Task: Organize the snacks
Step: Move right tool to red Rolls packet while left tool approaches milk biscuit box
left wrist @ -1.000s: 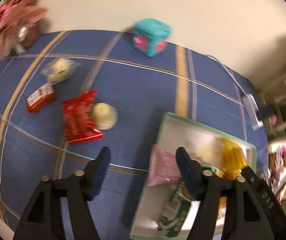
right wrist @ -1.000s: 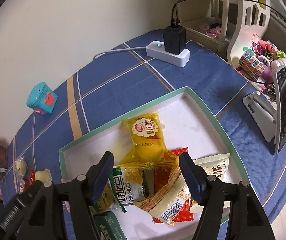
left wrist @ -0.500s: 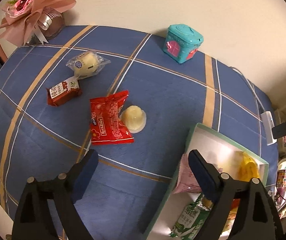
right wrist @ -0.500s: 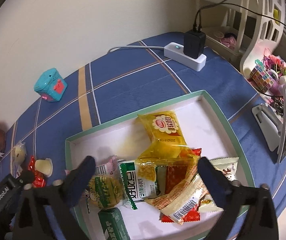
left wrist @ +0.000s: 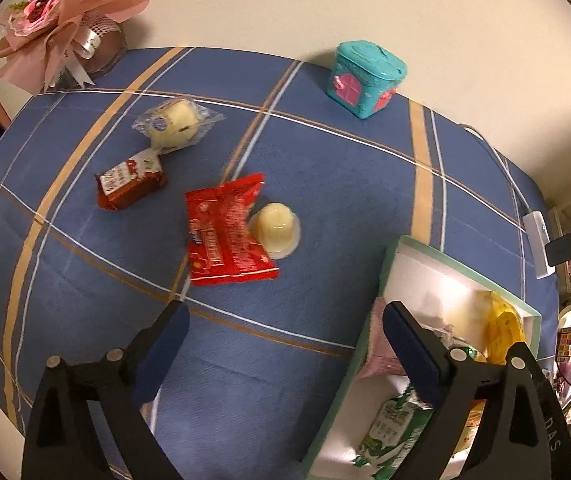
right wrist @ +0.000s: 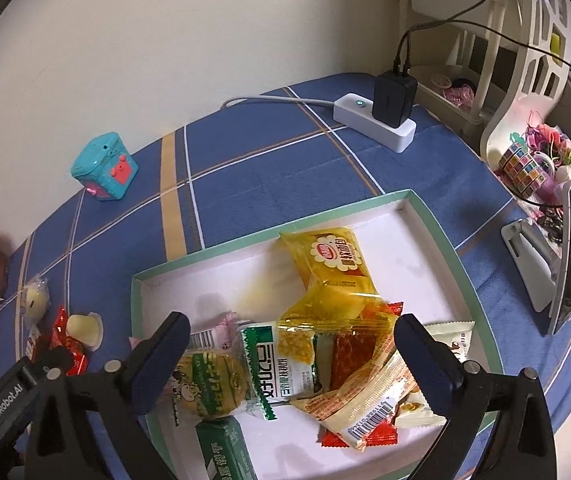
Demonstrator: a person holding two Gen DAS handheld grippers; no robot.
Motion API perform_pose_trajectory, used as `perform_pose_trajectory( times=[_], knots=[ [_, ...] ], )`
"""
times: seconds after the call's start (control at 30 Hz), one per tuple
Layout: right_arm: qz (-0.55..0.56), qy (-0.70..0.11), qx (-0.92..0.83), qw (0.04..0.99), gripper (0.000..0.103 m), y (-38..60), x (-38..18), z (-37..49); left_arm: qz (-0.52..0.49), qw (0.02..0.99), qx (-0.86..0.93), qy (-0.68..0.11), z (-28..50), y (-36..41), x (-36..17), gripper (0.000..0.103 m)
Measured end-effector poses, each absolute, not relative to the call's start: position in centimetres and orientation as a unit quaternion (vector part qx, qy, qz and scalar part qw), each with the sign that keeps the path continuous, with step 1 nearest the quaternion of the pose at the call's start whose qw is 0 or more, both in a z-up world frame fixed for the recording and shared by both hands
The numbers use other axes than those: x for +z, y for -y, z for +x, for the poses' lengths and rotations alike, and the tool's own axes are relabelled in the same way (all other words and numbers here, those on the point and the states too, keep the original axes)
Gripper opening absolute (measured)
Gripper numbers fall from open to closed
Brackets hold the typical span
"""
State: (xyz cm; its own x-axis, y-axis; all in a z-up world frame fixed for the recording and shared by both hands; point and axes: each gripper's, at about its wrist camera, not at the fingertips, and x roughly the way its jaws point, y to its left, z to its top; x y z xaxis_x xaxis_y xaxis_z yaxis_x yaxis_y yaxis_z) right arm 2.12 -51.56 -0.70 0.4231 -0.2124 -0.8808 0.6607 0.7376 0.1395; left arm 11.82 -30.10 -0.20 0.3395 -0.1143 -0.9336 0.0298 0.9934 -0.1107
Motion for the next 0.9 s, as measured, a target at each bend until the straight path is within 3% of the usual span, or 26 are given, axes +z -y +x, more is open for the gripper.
perform_pose_trajectory(
  times=[0.4,0.9],
  knots=[
    [0.186,-0.467,-0.234,0.832,0.103,46.4,0.8,3.8,0.008,0.833,0.023,-0.553,12.9,23.7,0.8,0.097],
    [0.143,-0.478,-0.098,0.861,0.103,35.2,1.6,6.8,-0.045,0.828,0.078,-0.554,13.9,14.2,1.5,0.097]
  ],
)
